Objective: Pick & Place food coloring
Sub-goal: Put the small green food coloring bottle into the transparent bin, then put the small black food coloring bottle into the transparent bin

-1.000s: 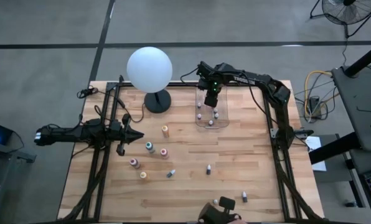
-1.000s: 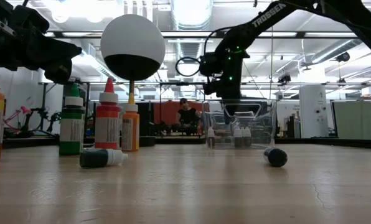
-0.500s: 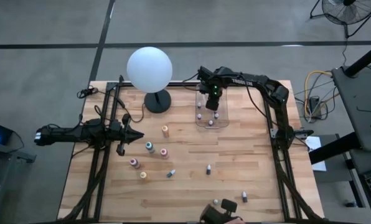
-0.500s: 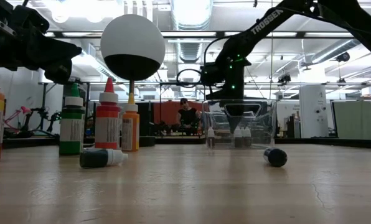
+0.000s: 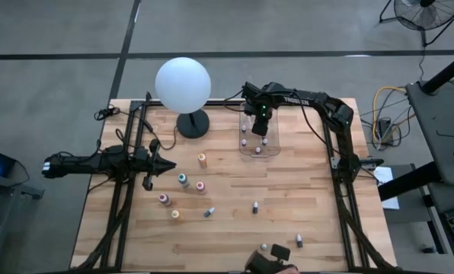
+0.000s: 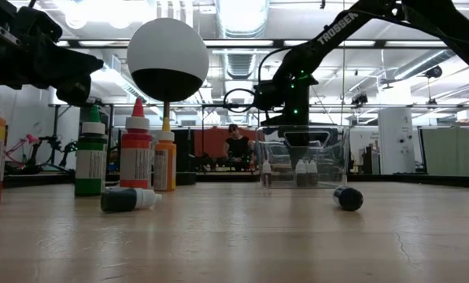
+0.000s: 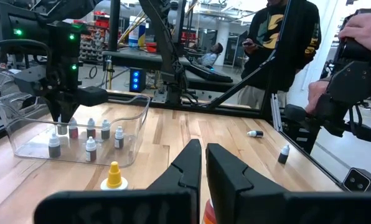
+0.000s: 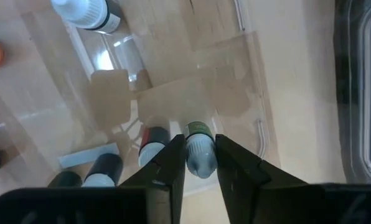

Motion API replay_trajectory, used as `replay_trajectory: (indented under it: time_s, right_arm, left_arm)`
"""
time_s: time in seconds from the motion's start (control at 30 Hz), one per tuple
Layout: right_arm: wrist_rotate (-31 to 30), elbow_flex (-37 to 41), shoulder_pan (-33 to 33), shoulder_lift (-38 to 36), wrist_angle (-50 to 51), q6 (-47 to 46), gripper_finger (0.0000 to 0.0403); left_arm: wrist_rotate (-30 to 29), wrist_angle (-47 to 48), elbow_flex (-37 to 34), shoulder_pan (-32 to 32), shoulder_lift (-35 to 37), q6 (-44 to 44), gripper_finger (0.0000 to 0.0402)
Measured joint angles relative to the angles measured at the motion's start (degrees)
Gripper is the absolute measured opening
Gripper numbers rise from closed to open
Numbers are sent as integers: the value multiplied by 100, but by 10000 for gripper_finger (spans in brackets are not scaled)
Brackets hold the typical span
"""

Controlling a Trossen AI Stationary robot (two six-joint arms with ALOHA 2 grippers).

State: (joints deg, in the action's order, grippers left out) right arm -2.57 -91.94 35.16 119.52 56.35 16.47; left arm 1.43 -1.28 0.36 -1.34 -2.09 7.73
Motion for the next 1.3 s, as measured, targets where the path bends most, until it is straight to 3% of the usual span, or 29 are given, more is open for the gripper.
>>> replay_trajectory:
  time_s: [0.3, 0.6, 0.77, 1.03, 1.3]
  right_arm:
    - [-2, -7, 0, -156, 28, -149, 142]
    - [-50, -15, -107, -847, 8, -149, 175]
    - [-52, -17, -232, -1375, 18, -433, 183]
    - [-50, -17, -568, -2100, 177, -1952, 176]
    - [-42, -17, -1138, -2672, 665, -2571, 172]
  left_arm:
    - [0, 0, -1, 1, 0, 0, 0]
    - [0, 0, -1, 2, 2, 0, 0]
    - [0, 0, -1, 2, 1, 0, 0]
    - [0, 0, -1, 1, 2, -1, 0]
    - [0, 0, -2, 2, 1, -2, 0]
